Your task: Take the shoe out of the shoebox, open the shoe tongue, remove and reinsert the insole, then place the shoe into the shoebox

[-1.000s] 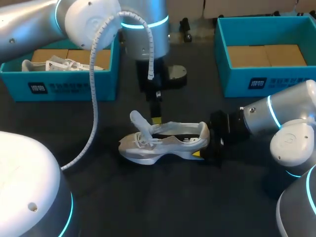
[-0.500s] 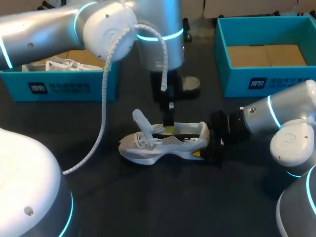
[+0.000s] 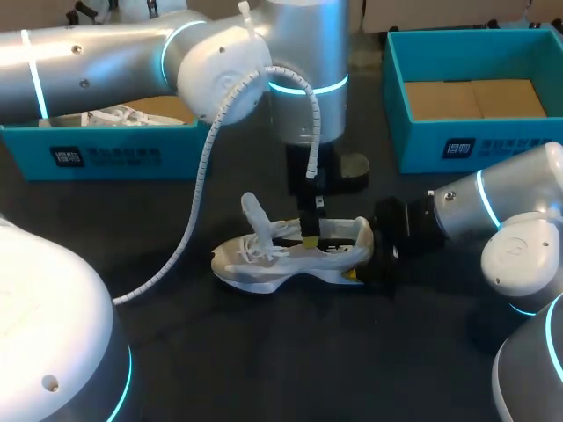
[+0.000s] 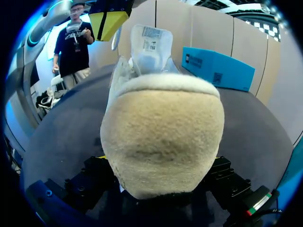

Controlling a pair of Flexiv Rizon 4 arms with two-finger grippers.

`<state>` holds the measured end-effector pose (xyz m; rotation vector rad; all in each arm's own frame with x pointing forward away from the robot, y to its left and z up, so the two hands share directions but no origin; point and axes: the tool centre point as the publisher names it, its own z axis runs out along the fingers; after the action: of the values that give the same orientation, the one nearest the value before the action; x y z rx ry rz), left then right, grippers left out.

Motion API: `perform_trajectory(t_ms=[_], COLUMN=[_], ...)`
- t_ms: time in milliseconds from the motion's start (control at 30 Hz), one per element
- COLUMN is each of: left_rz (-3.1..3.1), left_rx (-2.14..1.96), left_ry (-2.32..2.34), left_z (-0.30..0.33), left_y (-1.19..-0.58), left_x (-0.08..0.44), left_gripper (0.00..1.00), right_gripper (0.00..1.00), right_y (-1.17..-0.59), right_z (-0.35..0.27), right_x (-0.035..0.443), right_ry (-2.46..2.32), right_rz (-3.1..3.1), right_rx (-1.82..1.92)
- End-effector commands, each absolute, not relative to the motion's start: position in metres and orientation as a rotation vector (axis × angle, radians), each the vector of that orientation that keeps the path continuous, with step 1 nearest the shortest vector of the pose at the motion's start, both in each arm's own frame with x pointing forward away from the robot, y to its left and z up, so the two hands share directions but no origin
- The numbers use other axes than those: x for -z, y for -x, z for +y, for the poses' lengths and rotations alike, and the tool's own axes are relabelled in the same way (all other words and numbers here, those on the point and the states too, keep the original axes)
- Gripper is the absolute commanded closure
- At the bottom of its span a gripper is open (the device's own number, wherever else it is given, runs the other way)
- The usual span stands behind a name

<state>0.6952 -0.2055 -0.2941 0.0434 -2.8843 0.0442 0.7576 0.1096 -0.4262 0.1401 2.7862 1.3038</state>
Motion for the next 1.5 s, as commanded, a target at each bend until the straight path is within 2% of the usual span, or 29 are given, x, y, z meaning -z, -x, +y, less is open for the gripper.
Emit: perform_trajectory(t_ms=[33,700,1133,1500], left_rz=[-2.883,-2.889,-2.938,-2.947], left_rx=[-0.042,-0.100,-0.139,-0.143], left_ry=[-0.043,0.004,0.047,0.061], left_z=[-0.206,-0.218,-0.246,-0.243], left_y=[-0.696,-0.707,-0.725,-0.743], left_x=[0.294,0.297,0.323,0.341], left_gripper=[1.00,1.00,1.00,1.00], right_gripper=[1.00,1.00,1.00,1.00], right_y=[-0.757,-0.757,-0.757,-0.757], right_z=[0.112,0.112,0.112,0.112], right_x=[0.429,0.429,0.429,0.429], right_ry=[-0.142,-0.142,-0.142,-0.142], right_rz=[2.786,2.786,2.786,2.786], right_rx=[-1.300,-1.300,-1.300,-1.300])
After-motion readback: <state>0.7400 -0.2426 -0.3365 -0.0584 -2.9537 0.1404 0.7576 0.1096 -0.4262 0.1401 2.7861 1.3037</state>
